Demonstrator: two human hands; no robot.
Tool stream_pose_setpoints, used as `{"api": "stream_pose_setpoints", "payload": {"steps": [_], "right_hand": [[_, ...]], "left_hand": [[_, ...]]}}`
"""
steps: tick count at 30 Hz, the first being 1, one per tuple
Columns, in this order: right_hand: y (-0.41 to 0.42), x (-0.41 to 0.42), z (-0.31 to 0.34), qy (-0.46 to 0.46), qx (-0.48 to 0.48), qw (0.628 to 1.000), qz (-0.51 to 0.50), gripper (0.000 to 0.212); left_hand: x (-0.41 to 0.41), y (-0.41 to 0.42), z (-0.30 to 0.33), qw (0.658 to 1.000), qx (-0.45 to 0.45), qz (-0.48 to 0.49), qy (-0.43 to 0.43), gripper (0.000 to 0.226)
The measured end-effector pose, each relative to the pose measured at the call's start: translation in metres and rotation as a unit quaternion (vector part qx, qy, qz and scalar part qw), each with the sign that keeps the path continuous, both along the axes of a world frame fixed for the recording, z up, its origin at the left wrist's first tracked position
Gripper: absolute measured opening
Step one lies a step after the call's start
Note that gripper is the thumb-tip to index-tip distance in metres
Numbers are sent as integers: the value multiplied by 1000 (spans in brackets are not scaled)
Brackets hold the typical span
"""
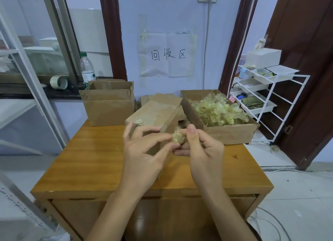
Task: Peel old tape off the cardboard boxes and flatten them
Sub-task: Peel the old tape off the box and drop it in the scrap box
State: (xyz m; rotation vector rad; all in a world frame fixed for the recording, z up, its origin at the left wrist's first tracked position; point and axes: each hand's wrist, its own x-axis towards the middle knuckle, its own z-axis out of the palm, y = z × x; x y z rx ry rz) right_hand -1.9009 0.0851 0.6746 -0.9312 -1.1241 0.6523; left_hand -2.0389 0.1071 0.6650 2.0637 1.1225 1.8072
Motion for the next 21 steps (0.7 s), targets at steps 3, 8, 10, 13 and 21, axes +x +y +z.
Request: {"api": "stream_pose_setpoints", "payload": {"steps": [3, 8, 10, 13, 21], "right_hand": [[-3, 9, 5, 80, -83, 985, 126, 28], [3, 15, 3, 89, -154, 960, 217, 42], [2, 13, 2, 58, -130, 964, 226, 34], [0, 11, 1, -2, -81, 980, 181, 23], [-1, 12, -1, -27, -40, 997, 67, 23]], "left_hand": [[-6, 0, 2, 999, -27, -20, -24, 14], [-3, -2, 9, 999, -47, -11, -13, 28], [-1, -3, 7, 999, -30, 16, 3, 26], [-2, -1, 2, 999, -9, 52, -3, 15], [-2, -3, -6, 996, 57, 22, 66, 25]]}}
